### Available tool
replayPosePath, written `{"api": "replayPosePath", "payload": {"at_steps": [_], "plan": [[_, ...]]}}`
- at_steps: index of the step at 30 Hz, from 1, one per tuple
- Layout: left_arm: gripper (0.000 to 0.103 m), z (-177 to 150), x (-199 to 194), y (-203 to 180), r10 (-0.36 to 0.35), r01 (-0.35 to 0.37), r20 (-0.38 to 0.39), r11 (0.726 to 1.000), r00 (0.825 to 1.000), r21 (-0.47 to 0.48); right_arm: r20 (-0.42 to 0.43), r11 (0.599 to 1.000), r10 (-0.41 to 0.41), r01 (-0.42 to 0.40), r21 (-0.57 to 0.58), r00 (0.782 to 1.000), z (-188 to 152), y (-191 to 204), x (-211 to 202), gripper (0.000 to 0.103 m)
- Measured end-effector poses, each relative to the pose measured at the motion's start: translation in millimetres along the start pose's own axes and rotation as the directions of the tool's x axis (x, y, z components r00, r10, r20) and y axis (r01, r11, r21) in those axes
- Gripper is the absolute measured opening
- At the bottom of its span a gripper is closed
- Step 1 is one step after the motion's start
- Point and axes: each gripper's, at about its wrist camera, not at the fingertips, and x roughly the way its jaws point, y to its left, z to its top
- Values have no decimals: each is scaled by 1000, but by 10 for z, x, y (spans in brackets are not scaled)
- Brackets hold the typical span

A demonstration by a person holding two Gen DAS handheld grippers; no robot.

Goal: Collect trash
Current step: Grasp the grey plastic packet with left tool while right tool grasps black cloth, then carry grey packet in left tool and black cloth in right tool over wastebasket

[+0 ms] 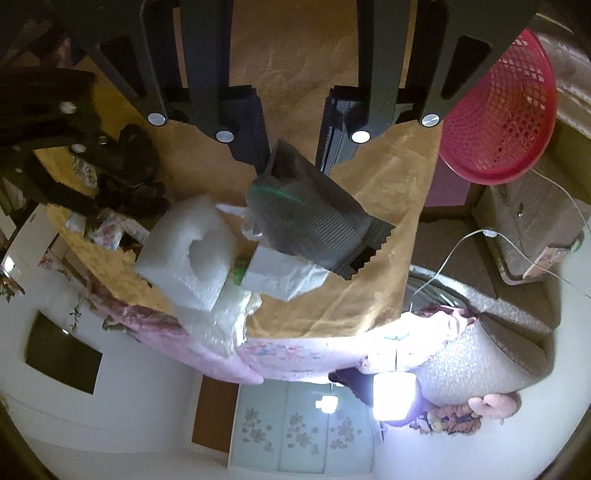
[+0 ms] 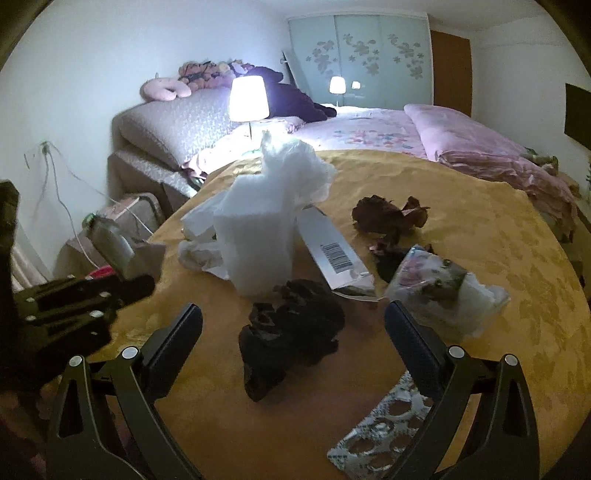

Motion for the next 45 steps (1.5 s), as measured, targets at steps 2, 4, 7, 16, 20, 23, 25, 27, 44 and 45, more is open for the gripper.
{"api": "replayPosePath", "payload": {"at_steps": [2,4,7,16,20,23,25,27,44,45], "plan": [[24,12,-23,12,2,-2,6,1000,1000,-2,-10,1000,2,-2,-10,1000,-5,28,37,86],[24,5,-43,12,10,-10,10,1000,1000,4,-22,1000,7,-7,-18,1000,-8,47,77,80],[24,3,-84,-24,29,-30,24,999,999,26,-32,1000,8,-9,-26,999,-15,68,121,69],[24,-3,-201,-34,52,-54,46,998,998,39,-26,999,31,-32,-19,999,-41,59,35,43],[24,-23,-274,13,62,-64,51,997,997,36,-8,998,57,-58,-17,998,-12,81,-78,42],[24,-28,-344,61,73,-75,54,997,996,31,4,997,78,-77,-24,997,10,122,-155,42],[24,-31,-405,122,86,-88,59,996,995,26,9,995,91,-90,-33,996,33,167,-192,42],[24,-30,-471,192,100,-101,62,995,993,16,12,994,101,-100,-44,995,58,227,-208,42],[24,-174,-750,1049,258,-249,41,957,965,-149,-9,963,219,-217,-163,976,312,931,-67,42],[24,-183,-754,1095,268,-259,38,953,963,-158,-9,959,224,-222,-175,975,338,992,-46,42]]}}
